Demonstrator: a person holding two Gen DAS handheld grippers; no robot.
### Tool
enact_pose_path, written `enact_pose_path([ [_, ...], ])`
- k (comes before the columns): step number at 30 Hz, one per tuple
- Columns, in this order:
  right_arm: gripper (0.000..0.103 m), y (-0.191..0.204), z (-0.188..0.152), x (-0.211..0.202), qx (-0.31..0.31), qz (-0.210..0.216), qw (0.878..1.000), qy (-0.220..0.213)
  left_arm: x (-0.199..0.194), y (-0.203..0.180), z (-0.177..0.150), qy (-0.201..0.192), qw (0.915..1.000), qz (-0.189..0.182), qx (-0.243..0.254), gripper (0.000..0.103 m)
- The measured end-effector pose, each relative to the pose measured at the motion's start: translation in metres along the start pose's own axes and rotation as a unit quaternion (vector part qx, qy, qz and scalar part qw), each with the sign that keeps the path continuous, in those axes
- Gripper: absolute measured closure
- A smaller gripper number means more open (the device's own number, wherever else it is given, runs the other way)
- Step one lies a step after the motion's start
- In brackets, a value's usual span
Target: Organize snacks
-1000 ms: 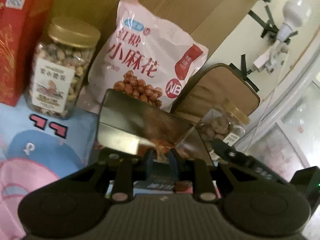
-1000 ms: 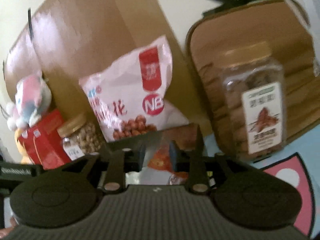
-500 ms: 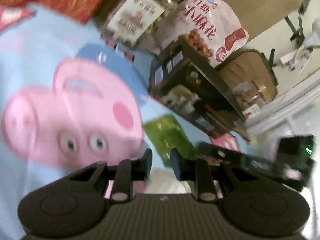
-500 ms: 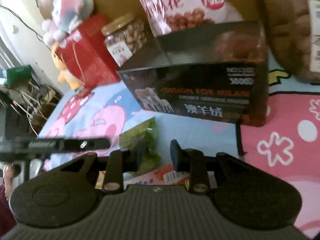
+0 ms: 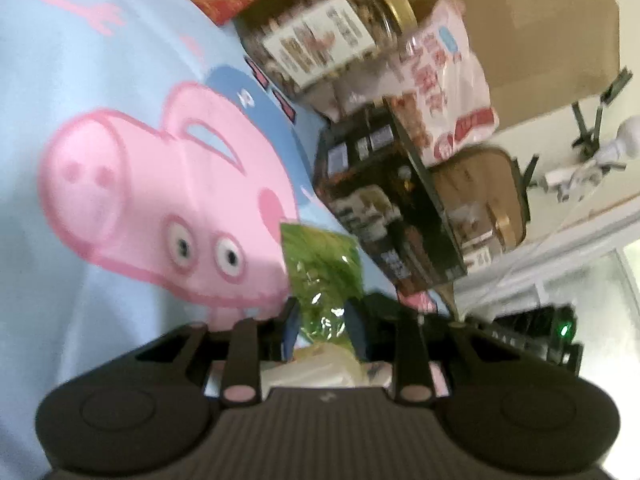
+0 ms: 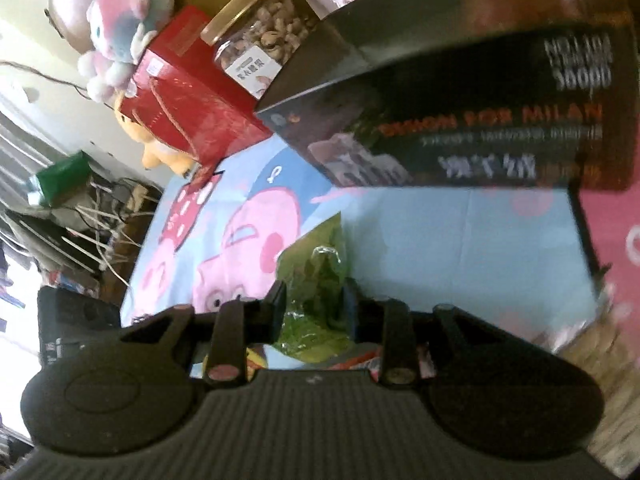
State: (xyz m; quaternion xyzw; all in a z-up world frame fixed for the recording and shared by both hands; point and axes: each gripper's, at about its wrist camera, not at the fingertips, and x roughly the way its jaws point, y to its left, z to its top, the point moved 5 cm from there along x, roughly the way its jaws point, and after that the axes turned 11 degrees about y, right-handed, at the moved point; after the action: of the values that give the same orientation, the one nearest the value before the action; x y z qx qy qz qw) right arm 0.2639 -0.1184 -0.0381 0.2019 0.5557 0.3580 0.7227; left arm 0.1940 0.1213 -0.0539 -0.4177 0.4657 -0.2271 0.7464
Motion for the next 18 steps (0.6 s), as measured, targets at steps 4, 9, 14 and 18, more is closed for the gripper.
enact_pose_path([
  [4, 0.087, 0.009, -0.006, 0.004, 0.022, 0.062, 0.998, 0.0, -0.019, 0.001, 0.003, -0.025, 0.9995, -0.017, -0.003, 0.073],
  [9, 0.088, 0.026, -0.013, 0.002, 0.023, 0.094, 0.995, -0.02, -0.039, -0.009, 0.004, -0.052, 0.9982, -0.025, 0.012, 0.073],
  [14, 0.088, 0.02, -0.016, -0.004, 0.057, 0.139, 0.988, -0.036, -0.04, -0.012, 0.007, -0.055, 0.9977, -0.039, 0.011, 0.073],
  [18, 0.088, 0.004, -0.016, -0.02, 0.084, 0.156, 0.982, -0.059, -0.035, -0.017, 0.003, -0.051, 0.9975, -0.043, 0.022, 0.059],
])
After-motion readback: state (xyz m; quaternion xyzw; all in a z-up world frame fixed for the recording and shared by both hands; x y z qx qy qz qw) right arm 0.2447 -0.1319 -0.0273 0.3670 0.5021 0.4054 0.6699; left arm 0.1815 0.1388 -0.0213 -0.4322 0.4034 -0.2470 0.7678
